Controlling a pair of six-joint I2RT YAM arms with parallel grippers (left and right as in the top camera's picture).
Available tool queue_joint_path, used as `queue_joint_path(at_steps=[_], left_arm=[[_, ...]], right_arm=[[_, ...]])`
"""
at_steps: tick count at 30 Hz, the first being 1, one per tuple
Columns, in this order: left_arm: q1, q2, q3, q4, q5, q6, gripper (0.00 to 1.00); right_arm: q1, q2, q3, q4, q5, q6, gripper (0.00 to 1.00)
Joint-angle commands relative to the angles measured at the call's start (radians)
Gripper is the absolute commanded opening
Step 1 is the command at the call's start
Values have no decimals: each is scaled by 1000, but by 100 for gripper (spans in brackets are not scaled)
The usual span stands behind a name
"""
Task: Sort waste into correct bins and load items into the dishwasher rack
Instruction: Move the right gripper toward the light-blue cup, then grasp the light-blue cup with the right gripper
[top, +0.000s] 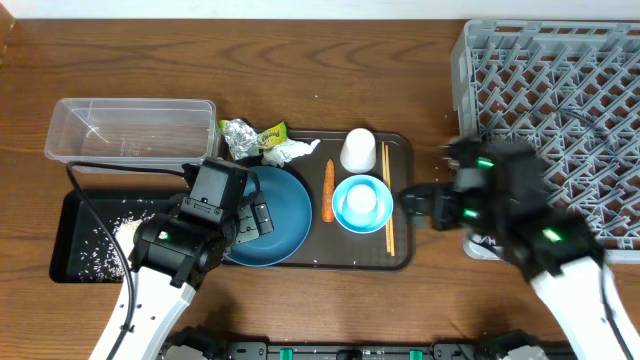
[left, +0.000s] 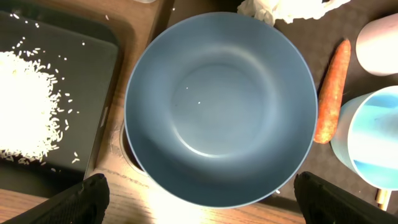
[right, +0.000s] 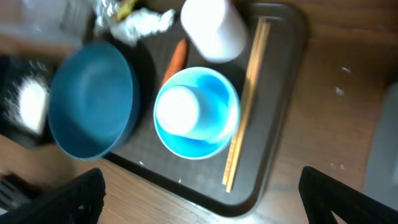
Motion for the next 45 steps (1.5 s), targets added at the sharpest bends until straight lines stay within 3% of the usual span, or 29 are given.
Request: queue_joint_path(at_steps=[1,7,18,23,29,37,45], left_arm=[[4,-2,13,-4,-19,2,98],[4,-2,13,-4,-19,2,98],[4,-2,13,-4,-19,2,98],[4,-2,13,-4,-19,2,98],[4,-2,13,-4,-19,2,98],[4,-2,13,-4,-19,2,98],[4,-2,13,-4,-19,2,98]], right_arm=[[130,108,71,2,207,-43,99],[212,273,119,64,270,21,99],[298,393,119,153,230,21,98],[338,462,119,178,361,82,97],[344,511,119,207,364,89,98],[358,543,119,208,364,126,82],[381,593,119,206,377,130,83]])
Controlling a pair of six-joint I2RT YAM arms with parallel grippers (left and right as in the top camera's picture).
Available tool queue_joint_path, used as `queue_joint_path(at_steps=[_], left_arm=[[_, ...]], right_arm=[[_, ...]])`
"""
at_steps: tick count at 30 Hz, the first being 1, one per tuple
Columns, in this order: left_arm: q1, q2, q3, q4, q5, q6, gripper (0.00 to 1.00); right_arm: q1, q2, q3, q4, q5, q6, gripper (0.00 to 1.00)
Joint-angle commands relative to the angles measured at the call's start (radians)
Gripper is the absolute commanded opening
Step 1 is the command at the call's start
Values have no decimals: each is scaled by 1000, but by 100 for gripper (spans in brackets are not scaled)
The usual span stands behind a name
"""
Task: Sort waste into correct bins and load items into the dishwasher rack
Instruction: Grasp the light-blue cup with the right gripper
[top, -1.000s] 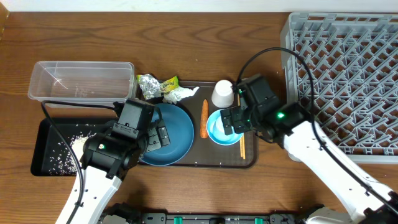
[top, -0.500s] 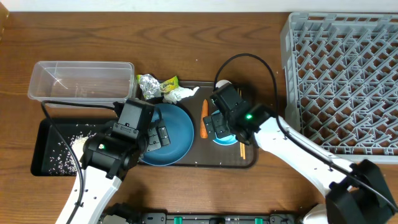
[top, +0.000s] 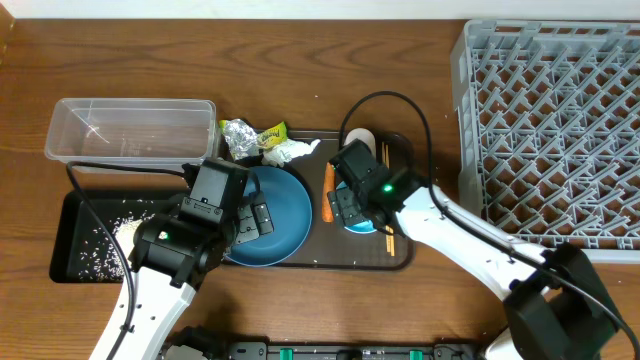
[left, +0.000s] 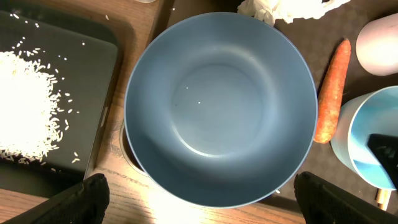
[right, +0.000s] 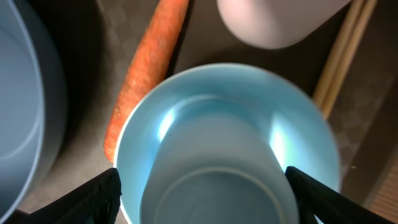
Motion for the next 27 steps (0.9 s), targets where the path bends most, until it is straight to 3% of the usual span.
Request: queue_joint_path(at_steps=[1,5,14,27], left_arm=[[4,-2,13,-3,-19,2,98],[4,-2,13,-3,-19,2,98],[4,-2,13,-3,-19,2,98],[4,-2,13,-3,-19,2,98]], right_arm=[[16,21,23,2,28,26,83],[16,21,23,6,48,29,80],[14,5,24,-2,46,60,49],[-74,-306,25,-71,24,82,51]])
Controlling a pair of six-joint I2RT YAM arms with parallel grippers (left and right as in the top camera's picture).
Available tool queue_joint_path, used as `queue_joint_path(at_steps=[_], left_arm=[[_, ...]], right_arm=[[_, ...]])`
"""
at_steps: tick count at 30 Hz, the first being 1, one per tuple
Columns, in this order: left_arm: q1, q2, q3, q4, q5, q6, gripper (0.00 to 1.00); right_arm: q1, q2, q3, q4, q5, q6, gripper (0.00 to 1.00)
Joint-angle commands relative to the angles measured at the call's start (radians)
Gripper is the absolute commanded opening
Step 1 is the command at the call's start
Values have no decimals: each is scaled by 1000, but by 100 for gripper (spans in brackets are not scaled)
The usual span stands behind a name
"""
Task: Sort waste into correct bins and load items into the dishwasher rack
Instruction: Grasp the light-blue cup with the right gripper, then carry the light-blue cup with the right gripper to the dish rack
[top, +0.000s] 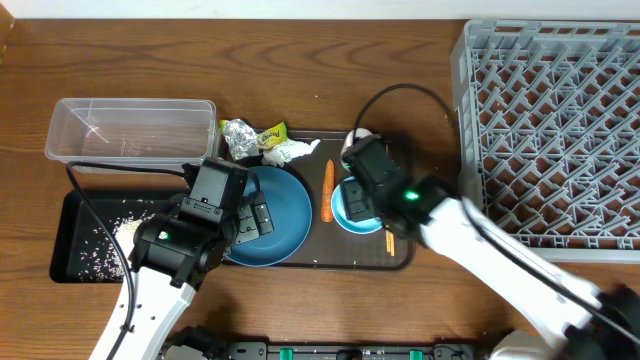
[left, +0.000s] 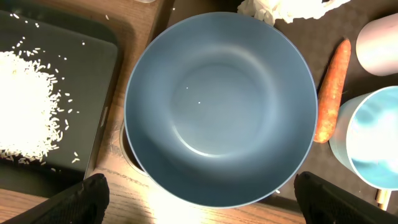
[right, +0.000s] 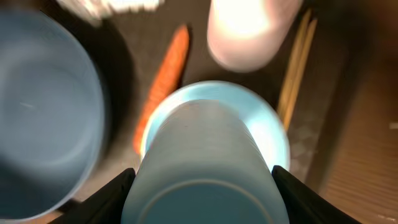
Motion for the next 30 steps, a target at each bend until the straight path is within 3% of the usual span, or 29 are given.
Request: queue_joint_path(at_steps=[1,5,10,19,24,27,30], left_arm=[[4,-2,13,-3,-19,2,98],[4,-2,13,-3,-19,2,98],[4,-2,13,-3,-19,2,98],[4,-2,13,-3,-19,2,98],[4,-2,13,-3,-19,2,98],[4,-2,13,-3,-19,2,98],[4,-2,13,-3,-19,2,98]], right_arm=[[-77,-132,22,-26,7,20,51],[-219,-260,22,-71,14,-48,52],[-501,-364,21,-96,60,-88,50],[-993,-293,21,23,-50,-72,54],[-1109,-209,21,98,-56,-87,56],[-1149,-172,21,130,-66,-107,65],[-1168,-148,21,148,-66,-107,67]])
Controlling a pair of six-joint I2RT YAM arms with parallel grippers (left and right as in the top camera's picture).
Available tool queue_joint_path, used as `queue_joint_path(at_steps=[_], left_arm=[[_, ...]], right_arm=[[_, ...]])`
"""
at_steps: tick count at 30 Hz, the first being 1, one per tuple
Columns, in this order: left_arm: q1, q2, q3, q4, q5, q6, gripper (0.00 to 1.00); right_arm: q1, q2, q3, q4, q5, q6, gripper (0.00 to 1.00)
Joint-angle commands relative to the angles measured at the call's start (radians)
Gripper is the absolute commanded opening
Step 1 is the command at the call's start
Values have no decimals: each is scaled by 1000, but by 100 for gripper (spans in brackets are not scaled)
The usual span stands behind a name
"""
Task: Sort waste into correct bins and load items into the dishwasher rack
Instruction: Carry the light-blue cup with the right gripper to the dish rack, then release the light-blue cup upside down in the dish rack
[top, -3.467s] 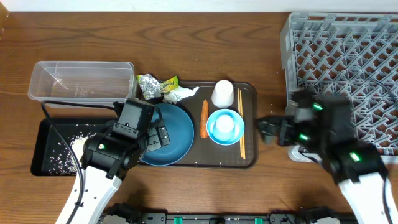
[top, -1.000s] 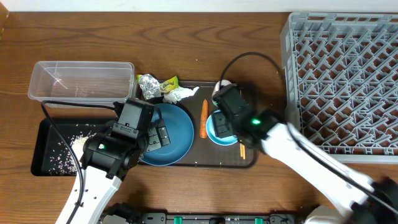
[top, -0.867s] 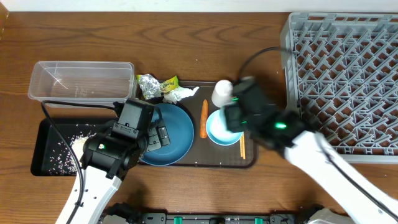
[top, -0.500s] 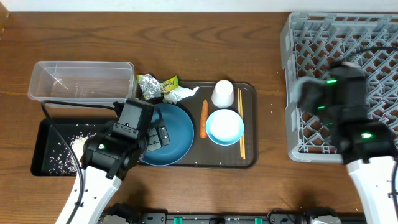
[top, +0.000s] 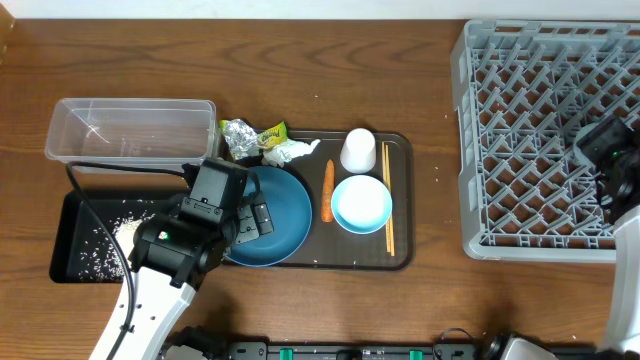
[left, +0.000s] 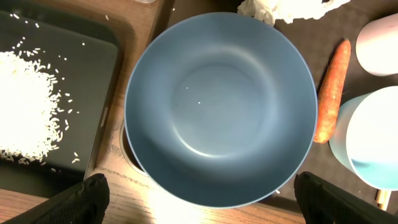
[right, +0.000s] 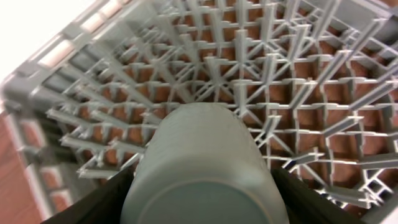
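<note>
My right gripper (right: 202, 194) is shut on a pale blue cup (right: 202, 155), held over the grey dishwasher rack (right: 298, 74) near its right side; the overhead view shows this gripper (top: 610, 150) there. On the dark tray (top: 400, 255) lie a dark blue bowl (top: 285, 215), a small light blue bowl (top: 361, 203), a white cup (top: 358, 150), a carrot (top: 328, 190) and chopsticks (top: 387, 200). My left gripper (left: 200, 202) hangs open above the dark blue bowl (left: 221, 106), its fingers (left: 81, 199) wide apart.
Foil and a yellow wrapper (top: 245, 135) and a crumpled tissue (top: 290, 152) lie at the tray's back left. A clear bin (top: 130, 130) stands far left, and a black bin (top: 75, 265) holding rice sits in front of it.
My right gripper has gone from just above the light blue bowl on the tray to over the rack at the right, with the pale blue cup in it. The left arm has not moved.
My right gripper was open beside the tray's right edge while the pale blue cup stood in the light blue bowl. Then it was down around that cup. Then it held the cup above the bowl, and now over the rack. The light blue bowl is empty.
</note>
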Motion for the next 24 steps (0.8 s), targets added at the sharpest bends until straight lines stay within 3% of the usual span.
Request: queue_joint_path(at_steps=[1,6,12,17,24], left_arm=[[4,-2,13,-4,-19,2,98],[4,-2,13,-4,-19,2,98],[4,-2,13,-4,-19,2,98],[4,-2,13,-4,-19,2,98],[4,-2,13,-4,-19,2,98]], right_arm=[[-24,18,18,18,-16,-21,67],[-24,40,18,22,-15,-22,70],[-24,49,18,20,-15,-27,85],[-24,48,18,13,-38,-27,89],[-7,18,25,15,-371,-27,94]])
